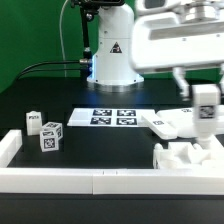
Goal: Assemble chair
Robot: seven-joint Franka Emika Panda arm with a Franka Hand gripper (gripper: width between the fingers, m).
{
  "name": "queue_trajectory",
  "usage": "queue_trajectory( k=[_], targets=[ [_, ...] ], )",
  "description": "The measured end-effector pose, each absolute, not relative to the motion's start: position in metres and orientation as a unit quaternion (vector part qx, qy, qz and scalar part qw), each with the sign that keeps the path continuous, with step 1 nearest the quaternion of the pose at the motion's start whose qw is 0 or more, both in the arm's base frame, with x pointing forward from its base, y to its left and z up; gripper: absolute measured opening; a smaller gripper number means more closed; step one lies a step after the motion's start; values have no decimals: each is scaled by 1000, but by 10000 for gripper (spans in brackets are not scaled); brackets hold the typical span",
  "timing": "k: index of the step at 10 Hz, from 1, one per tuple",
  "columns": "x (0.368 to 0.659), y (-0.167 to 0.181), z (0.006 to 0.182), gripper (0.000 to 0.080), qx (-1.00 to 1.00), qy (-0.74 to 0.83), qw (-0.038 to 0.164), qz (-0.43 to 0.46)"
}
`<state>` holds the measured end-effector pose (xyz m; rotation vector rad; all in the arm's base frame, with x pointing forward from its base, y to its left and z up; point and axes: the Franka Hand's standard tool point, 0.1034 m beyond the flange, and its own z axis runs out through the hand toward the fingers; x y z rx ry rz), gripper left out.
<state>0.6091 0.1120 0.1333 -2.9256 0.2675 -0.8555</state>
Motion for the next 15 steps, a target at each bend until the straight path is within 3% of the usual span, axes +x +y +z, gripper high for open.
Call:
queue_trajectory(
  k=[1, 3, 4, 6, 8, 15],
  targets=[
    [603, 108, 127, 285, -955, 61, 21, -290],
    [604, 108, 126, 285, -956, 63, 20, -286],
    [596, 126, 118, 285, -962, 52, 20, -268],
    [606, 111, 117, 285, -963, 13, -9, -269],
    [603, 113, 106, 285, -964, 11, -12, -265],
    [609, 117, 99, 285, -964, 6, -14, -264]
  ],
)
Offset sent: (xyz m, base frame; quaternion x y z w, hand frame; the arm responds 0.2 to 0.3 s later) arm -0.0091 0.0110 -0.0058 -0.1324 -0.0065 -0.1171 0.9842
